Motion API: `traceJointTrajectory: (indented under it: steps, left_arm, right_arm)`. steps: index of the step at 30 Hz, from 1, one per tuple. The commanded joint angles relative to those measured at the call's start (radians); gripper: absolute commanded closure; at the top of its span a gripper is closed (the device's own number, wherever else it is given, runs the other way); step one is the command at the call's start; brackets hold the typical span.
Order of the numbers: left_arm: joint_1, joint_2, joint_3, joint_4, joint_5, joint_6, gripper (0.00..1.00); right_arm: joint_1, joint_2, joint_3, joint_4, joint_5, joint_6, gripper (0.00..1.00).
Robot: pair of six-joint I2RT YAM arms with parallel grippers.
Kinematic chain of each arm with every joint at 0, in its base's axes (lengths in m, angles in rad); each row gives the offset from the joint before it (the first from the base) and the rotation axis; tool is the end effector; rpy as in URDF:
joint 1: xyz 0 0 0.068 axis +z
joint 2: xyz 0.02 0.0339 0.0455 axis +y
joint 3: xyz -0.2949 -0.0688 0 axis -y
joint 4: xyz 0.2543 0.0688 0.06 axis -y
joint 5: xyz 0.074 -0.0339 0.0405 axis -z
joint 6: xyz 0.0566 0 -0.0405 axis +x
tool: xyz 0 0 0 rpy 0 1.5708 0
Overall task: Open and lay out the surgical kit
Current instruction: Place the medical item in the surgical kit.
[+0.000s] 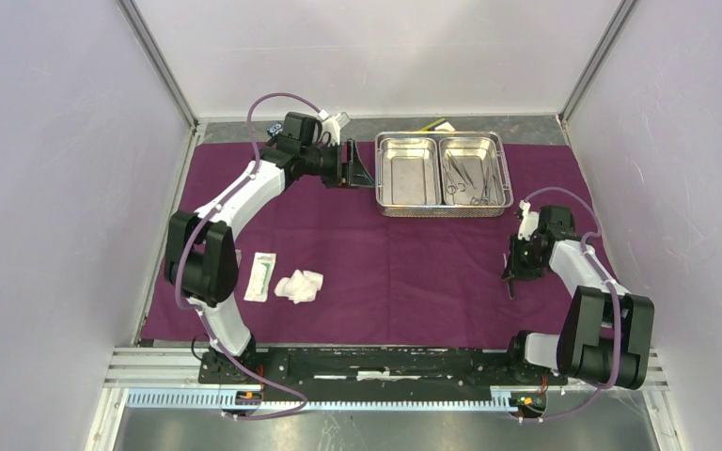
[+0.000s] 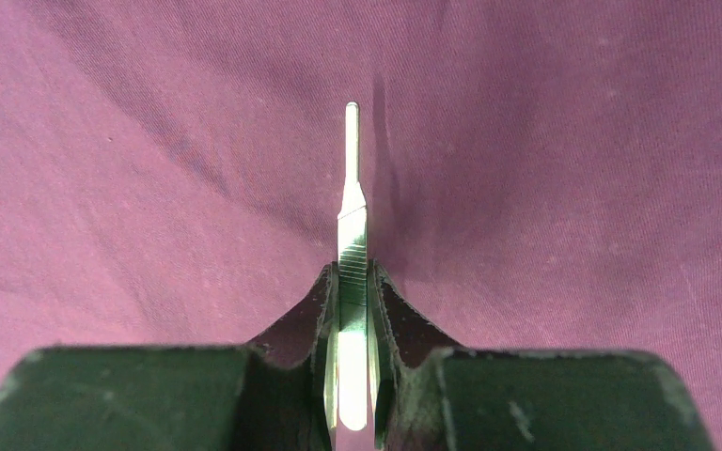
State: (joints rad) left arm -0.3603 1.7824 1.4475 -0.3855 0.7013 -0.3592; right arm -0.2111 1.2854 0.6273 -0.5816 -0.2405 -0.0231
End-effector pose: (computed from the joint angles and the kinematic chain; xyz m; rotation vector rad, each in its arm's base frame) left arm 0.3895 -0.1858 0.2976 0.3866 2.3262 -1.1673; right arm 0.2148 -0.0322 0.1664 0.2045 2.7656 0.2786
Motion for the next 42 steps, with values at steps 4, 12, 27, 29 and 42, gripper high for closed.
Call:
traceJointTrajectory:
  steps: [4,12,27,29,42]
  left_arm:
    - [-0.002,-0.034,0.000,0.046,0.025,-0.037,0.30]
    - [-0.003,-0.026,0.007,0.046,0.025,-0.042,0.30]
    - [-0.004,-0.028,0.011,0.048,0.032,-0.050,0.29]
    - [-0.002,-0.029,0.010,0.049,0.032,-0.050,0.29]
    - [-0.002,-0.032,0.006,0.048,0.040,-0.050,0.29]
  right_arm:
    - [-0.009,-0.010,0.038,-0.010,0.015,-0.008,0.94]
    - [-0.010,0.006,0.046,-0.030,0.016,-0.015,0.93]
    - [-0.009,0.014,0.043,-0.024,0.016,-0.014,0.89]
    - [-0.009,0.014,0.040,-0.023,0.017,-0.013,0.88]
    - [-0.009,0.016,0.043,-0.024,0.026,-0.012,0.81]
